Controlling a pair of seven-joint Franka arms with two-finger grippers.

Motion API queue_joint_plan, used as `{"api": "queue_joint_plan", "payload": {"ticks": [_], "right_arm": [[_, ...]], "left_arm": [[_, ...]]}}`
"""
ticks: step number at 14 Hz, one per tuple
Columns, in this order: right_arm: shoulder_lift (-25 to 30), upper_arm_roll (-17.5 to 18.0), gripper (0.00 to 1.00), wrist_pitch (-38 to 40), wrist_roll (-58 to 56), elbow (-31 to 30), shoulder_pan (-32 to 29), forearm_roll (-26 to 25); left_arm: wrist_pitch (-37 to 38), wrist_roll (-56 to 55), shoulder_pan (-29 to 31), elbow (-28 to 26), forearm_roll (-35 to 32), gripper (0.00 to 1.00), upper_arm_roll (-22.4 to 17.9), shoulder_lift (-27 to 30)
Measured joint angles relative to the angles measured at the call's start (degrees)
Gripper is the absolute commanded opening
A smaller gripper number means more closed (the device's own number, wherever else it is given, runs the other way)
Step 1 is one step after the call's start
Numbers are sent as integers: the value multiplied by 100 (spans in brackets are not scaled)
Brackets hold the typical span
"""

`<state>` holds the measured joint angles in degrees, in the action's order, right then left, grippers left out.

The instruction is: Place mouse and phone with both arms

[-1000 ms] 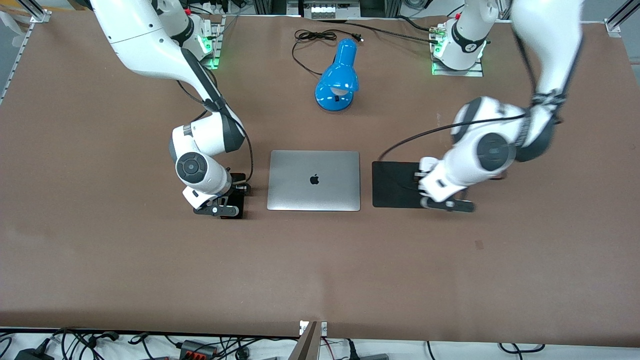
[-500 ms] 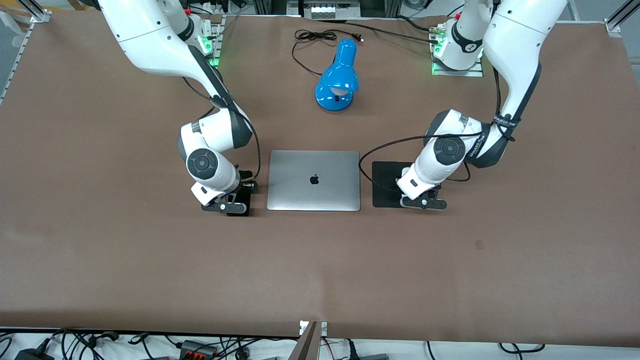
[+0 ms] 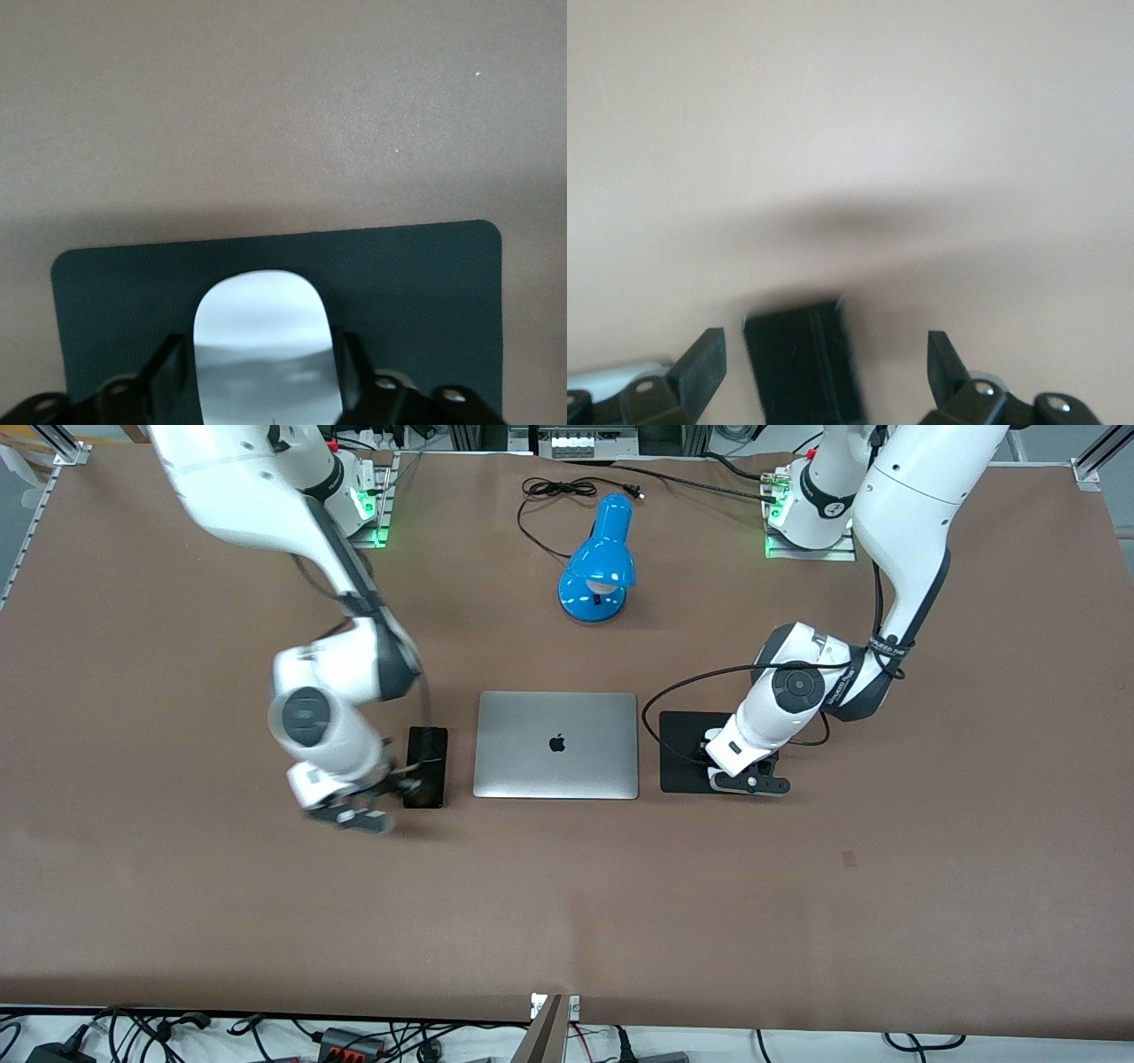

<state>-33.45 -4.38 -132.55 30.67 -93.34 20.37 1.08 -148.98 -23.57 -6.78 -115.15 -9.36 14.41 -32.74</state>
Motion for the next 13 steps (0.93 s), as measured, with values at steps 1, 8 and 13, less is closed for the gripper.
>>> {"api": "queue_joint_plan", "payload": {"ticks": [1,8,13], "right_arm": [[161,-22,100,194,0,153,-170,0],[1126,-396,100,1692,-68,727,-536,-3],[2303,-432,100,3127,-1403,757,-1512,4]], "left_arm": [[-20,0,6,17,0,100,0,15],[2264,319,112,916,-27,100,-3,1030],[4798,1135,475,2169,-31,100,3,1543]]}}
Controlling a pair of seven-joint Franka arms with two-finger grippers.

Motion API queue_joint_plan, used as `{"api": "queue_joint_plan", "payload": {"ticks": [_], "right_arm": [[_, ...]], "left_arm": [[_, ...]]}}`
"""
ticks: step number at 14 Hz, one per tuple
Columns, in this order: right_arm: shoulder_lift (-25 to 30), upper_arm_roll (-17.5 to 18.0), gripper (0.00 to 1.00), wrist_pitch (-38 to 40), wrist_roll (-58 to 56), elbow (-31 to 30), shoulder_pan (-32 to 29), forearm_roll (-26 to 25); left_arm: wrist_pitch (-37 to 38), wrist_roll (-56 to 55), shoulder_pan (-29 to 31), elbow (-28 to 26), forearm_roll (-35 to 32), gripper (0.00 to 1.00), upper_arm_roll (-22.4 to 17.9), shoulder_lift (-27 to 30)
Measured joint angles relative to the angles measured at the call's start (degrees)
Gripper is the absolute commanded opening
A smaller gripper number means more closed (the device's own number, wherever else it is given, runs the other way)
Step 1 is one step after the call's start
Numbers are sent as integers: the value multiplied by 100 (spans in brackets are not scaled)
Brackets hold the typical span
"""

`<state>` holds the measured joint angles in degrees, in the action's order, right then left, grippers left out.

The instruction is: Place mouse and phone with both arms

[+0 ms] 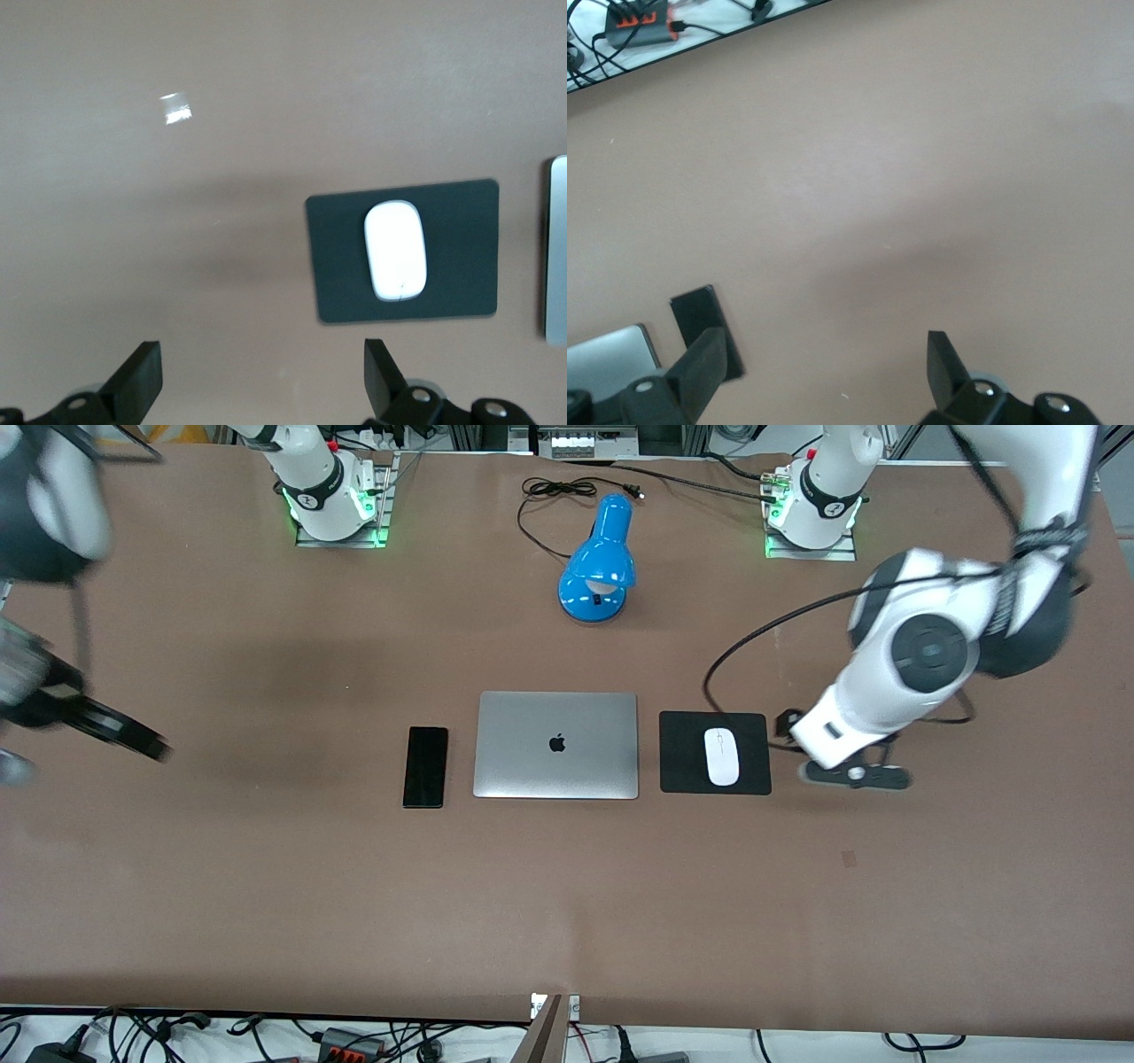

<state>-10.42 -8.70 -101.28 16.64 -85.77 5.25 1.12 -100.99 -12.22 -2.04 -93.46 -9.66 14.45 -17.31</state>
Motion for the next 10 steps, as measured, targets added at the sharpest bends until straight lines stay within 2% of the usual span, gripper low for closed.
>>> {"api": "queue_joint_plan", "payload": {"ticks": [3,6,7,8,10], "right_arm": [[410,-6,100,297,-323,-177,-307,5],[533,39,100,262,-348,-476,-294,6],[550,62,100,320,-348,-522,-281,6],[575,84,100,376,-360,-562,-274,6],[682,123,100,383,-449,-711,-247,6]], "left_arm": [[1012,450,204,609,58,100,12,297],[1638,862,765,702,897,100,-31,816],[1675,1073,845,672,1104,100,-180,972],[1612,1229,686,594,1174,100,-527,1101],[954,1379,123,167,1206,100,-1393,1331]]}}
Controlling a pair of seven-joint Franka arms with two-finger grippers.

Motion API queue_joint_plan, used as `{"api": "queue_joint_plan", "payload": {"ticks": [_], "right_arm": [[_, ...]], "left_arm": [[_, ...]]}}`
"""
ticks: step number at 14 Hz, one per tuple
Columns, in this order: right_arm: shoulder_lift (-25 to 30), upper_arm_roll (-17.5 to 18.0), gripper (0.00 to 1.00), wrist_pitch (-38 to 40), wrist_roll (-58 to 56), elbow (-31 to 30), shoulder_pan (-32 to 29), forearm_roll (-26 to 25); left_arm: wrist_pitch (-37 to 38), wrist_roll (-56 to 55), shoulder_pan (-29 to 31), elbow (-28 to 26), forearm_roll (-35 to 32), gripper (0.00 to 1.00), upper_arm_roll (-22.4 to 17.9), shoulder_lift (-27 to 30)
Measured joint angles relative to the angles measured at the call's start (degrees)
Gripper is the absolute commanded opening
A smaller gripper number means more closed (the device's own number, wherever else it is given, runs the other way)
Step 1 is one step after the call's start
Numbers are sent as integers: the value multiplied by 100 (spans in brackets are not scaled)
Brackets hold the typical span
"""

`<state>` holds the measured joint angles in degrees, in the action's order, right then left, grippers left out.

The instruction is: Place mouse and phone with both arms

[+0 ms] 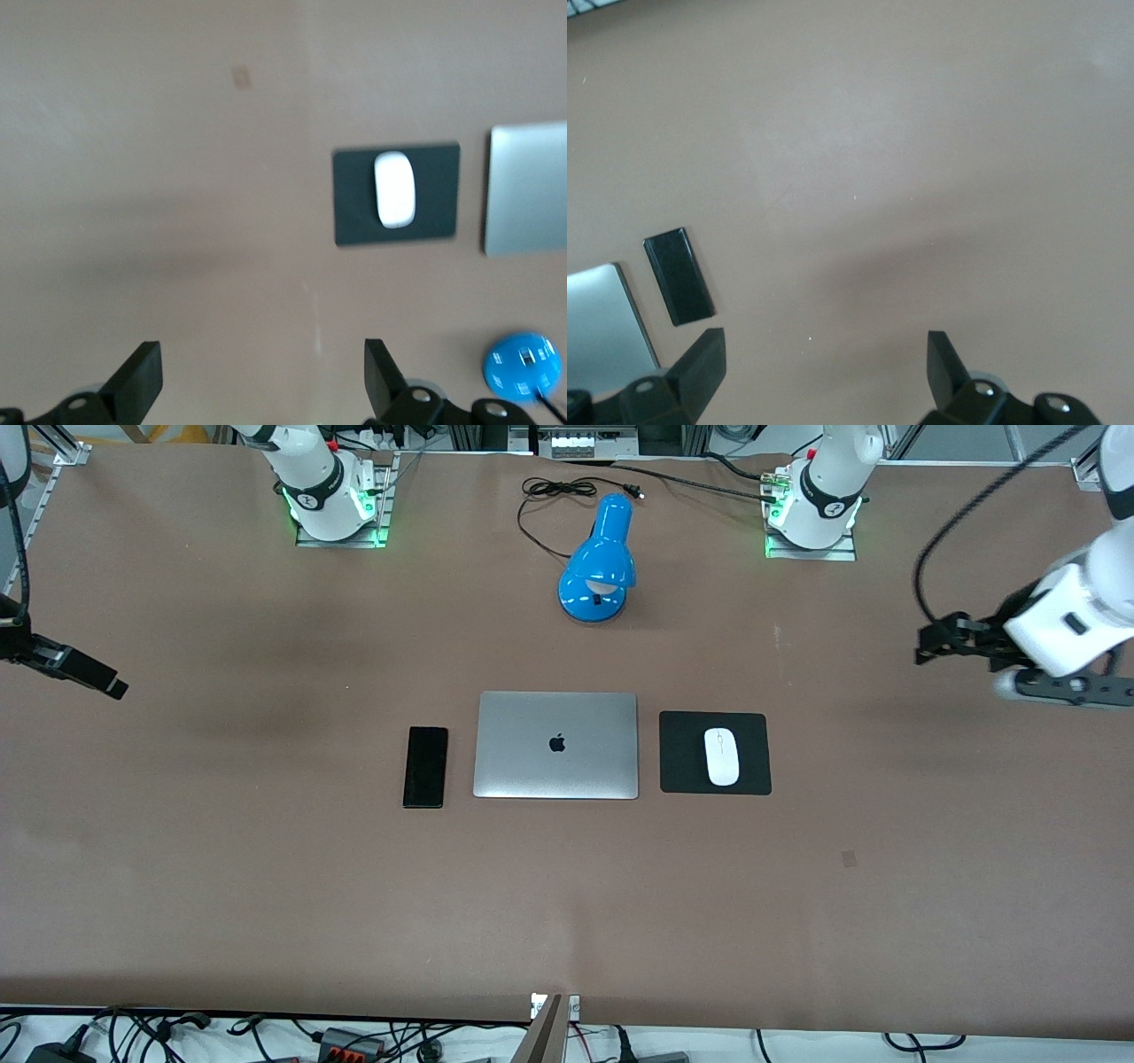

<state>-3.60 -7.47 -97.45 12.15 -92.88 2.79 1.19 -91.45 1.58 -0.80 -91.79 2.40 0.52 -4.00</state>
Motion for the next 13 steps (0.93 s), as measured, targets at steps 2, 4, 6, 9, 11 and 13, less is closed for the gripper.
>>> {"api": "queue_joint_plan", "payload": {"ticks": [2,4,6,9,11,13], "right_arm": [[99,13,100,129,-48,-96,61,0],[151,15,100,272,-230,-103,69,0],[172,11,100,274,-523,-104,68,-1],[171,11,100,261,-832,-104,66,-1],[167,-11,100,258,-1122,-102,47,-1],[166,-30,100,257,-1198,-101,26,-1]], "left_arm": [[-717,21,-154,-496,1,100,-255,207],[-877,27,-184,-765,-114,100,-258,436],[-723,27,-241,-894,-255,100,-246,623],[-417,27,-273,-899,-276,100,-239,715],[-407,27,-273,-897,-279,100,-239,721],[-404,27,-273,-897,-279,100,-239,721]]}}
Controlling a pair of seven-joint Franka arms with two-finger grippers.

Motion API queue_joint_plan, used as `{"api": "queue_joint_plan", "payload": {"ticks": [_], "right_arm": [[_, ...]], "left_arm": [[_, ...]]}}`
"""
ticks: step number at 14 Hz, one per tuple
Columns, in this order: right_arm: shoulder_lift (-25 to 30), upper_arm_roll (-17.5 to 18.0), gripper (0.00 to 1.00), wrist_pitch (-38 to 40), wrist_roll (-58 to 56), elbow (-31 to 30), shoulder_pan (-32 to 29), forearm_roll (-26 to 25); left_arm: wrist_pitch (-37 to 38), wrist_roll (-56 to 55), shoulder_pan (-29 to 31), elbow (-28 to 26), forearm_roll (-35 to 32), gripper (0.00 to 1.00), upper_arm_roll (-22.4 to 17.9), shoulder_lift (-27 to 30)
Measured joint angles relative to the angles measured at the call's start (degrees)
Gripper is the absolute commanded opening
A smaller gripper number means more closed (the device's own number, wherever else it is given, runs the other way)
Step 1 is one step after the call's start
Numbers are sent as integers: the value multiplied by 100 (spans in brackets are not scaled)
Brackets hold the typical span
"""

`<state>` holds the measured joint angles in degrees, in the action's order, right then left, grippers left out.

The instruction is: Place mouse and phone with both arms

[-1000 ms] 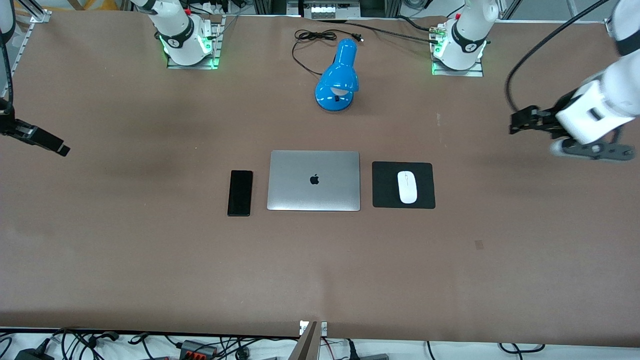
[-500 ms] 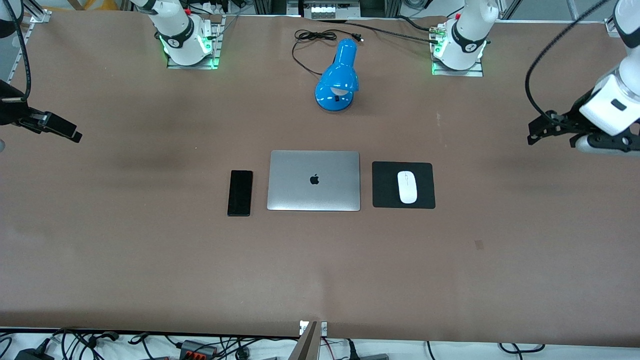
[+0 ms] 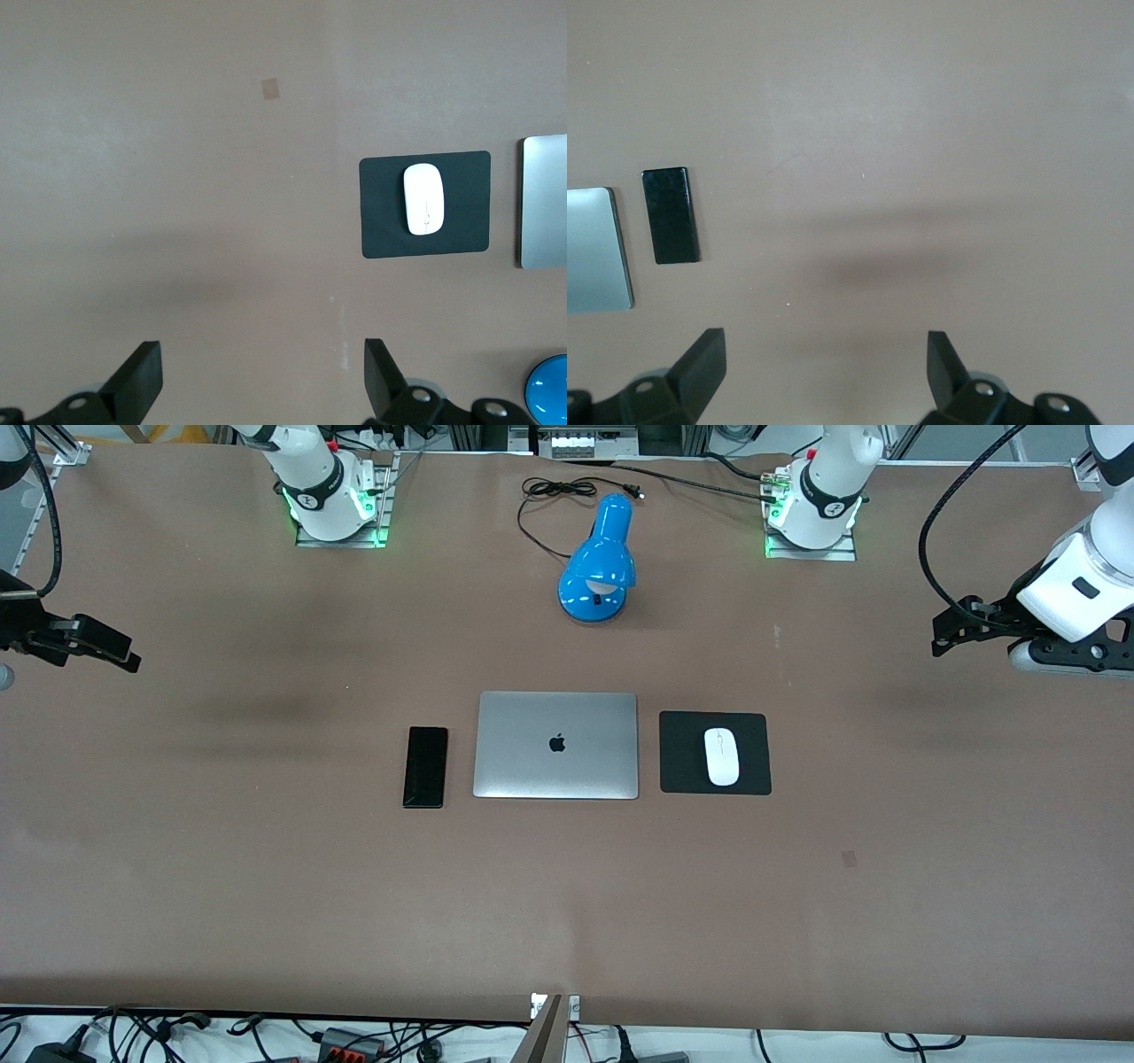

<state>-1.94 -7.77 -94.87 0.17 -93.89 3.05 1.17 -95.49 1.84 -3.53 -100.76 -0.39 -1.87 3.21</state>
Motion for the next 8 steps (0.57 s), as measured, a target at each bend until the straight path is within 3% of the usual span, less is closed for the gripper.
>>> {"api": "queue_joint_plan", "payload": {"ticks": [8], "right_arm": [[0,-18,100,11,-16,13,-28,-8]], "left_arm": [[105,0,-3,1,0,100,5,0]]}}
